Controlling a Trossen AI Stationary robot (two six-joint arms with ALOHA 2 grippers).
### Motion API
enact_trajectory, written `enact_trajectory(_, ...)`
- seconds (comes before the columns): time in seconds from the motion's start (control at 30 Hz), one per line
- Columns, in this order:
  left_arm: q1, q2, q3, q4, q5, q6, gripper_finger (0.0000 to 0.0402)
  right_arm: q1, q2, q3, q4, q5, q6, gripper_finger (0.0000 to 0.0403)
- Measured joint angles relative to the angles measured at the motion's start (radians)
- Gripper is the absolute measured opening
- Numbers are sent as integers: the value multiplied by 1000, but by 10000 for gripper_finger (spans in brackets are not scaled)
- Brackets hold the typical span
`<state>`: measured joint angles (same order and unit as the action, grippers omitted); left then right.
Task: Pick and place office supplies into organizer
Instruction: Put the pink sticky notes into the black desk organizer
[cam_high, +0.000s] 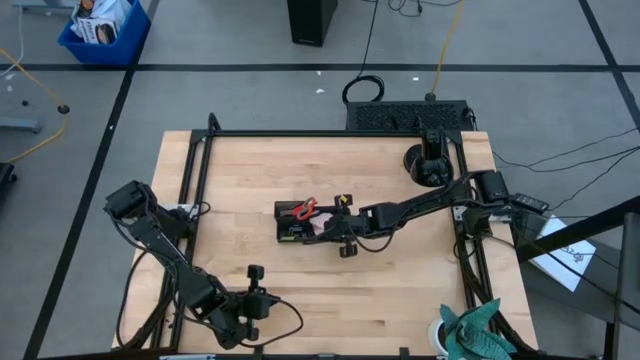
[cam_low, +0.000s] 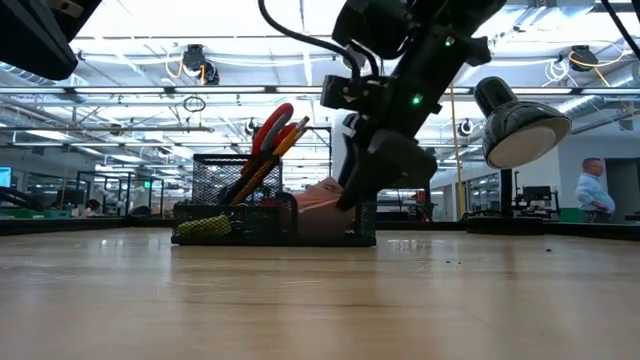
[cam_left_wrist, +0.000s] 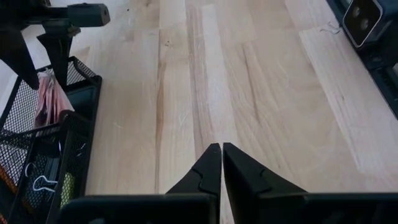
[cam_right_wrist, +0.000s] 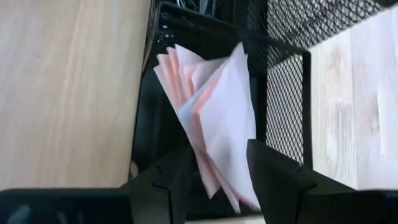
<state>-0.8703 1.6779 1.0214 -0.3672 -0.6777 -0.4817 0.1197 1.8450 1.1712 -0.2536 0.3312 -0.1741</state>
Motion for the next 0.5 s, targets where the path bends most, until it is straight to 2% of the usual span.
enact_trajectory(0.33, 0, 0, 0, 4, 7, -3, 4, 48, -49, 11, -24, 0, 11, 146)
enact_trajectory(0.5, 0, 0, 0, 8, 7, -3, 16, 72, -53, 45, -21, 1, 8, 146)
